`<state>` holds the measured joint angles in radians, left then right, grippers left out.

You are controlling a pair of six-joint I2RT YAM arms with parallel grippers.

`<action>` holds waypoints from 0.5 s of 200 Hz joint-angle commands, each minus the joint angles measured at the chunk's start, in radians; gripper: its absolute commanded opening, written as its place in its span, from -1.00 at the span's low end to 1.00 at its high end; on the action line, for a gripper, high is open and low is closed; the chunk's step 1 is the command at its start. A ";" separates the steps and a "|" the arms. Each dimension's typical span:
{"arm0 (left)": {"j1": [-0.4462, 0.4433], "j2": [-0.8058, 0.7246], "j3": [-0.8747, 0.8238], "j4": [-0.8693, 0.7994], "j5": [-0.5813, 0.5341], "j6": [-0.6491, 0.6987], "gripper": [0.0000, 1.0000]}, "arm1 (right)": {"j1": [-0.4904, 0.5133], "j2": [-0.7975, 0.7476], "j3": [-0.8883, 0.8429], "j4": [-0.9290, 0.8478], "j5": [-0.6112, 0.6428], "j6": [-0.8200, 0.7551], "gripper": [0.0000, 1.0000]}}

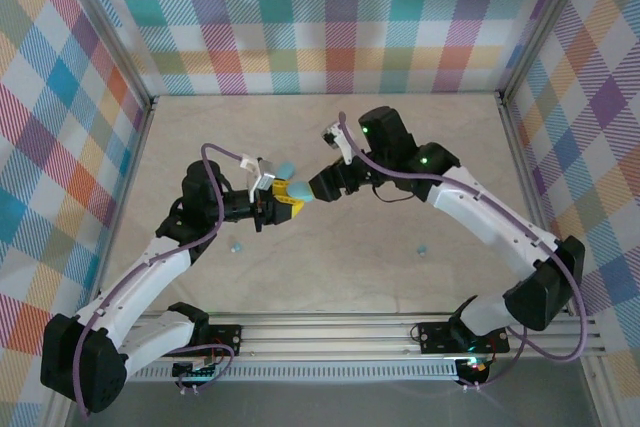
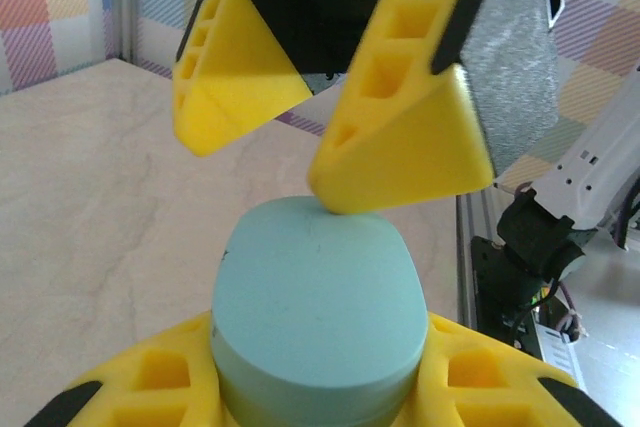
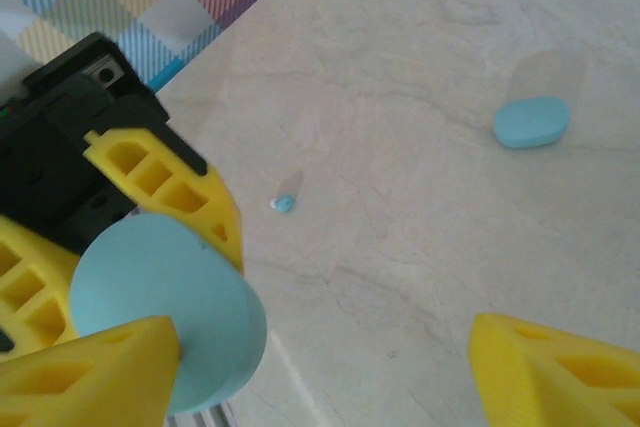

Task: Insert the wireless bluetooth earbuds into the charging case

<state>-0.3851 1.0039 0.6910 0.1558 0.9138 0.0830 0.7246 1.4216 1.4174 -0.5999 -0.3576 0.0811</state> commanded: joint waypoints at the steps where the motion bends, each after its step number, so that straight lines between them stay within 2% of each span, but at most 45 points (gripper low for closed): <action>1: 0.000 -0.006 0.016 0.036 0.010 -0.013 -1.00 | 0.004 -0.060 -0.049 0.047 -0.107 -0.031 0.54; 41: 0.000 -0.001 0.016 0.053 0.019 -0.040 -1.00 | 0.006 -0.056 -0.069 0.077 -0.173 -0.042 0.55; 100: 0.000 -0.007 0.018 0.057 0.025 -0.048 -1.00 | 0.009 0.025 -0.011 0.036 -0.142 -0.060 0.55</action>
<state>-0.3847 1.0046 0.6910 0.1711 0.9161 0.0456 0.7280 1.4132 1.3708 -0.5613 -0.4961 0.0429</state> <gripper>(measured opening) 0.311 0.775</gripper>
